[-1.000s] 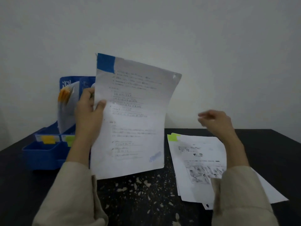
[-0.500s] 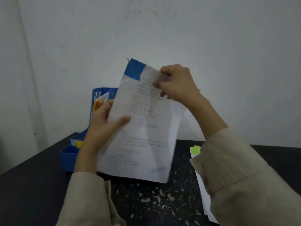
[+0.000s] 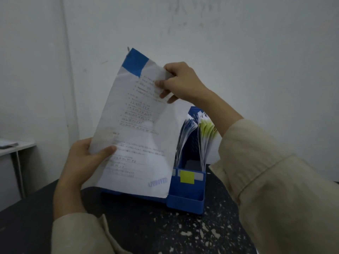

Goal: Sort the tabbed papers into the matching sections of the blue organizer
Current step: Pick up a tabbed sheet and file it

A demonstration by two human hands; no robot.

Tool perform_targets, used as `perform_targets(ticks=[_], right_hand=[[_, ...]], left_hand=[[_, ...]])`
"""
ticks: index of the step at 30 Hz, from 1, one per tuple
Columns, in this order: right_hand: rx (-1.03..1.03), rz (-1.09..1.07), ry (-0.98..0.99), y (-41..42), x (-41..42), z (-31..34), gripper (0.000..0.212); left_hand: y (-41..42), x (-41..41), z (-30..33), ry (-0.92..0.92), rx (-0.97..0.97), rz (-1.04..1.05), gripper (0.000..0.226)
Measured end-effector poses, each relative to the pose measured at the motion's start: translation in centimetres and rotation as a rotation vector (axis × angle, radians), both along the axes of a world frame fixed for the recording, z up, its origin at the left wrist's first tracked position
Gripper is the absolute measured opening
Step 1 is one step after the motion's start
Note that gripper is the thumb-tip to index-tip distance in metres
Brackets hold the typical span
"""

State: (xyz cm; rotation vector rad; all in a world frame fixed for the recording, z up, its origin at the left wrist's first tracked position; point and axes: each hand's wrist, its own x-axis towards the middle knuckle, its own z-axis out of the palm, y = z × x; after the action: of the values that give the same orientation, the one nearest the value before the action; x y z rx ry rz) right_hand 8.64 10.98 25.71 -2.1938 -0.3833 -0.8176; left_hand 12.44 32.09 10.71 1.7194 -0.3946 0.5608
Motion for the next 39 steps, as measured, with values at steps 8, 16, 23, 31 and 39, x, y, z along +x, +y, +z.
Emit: perform_targets(ticks=[8, 16, 23, 31, 39], right_hand=[[0.007, 0.036, -0.058, 0.9, 0.7, 0.7, 0.016], [-0.095, 0.06, -0.159, 3.0, 0.1, 1.3, 0.007], [-0.374, -0.087, -0.148, 2.0, 2.4, -0.6, 0.068], [-0.203, -0.126, -0.086, -0.5, 2.8, -2.3, 0.091], [0.059, -0.061, 0.133, -1.7, 1.7, -4.1, 0.089]], left_hand=[[-0.2, 0.0, 0.4, -0.082, -0.021, 0.083, 0.039], [1.0, 0.2, -0.3, -0.098, -0.141, 0.17, 0.038], [0.5, -0.1, -0.5, -0.081, -0.153, 0.256, 0.035], [-3.2, -0.2, 1.3, -0.198, -0.035, 0.16, 0.015], [-9.6, -0.5, 2.7, -0.444, 0.152, 0.271, 0.019]])
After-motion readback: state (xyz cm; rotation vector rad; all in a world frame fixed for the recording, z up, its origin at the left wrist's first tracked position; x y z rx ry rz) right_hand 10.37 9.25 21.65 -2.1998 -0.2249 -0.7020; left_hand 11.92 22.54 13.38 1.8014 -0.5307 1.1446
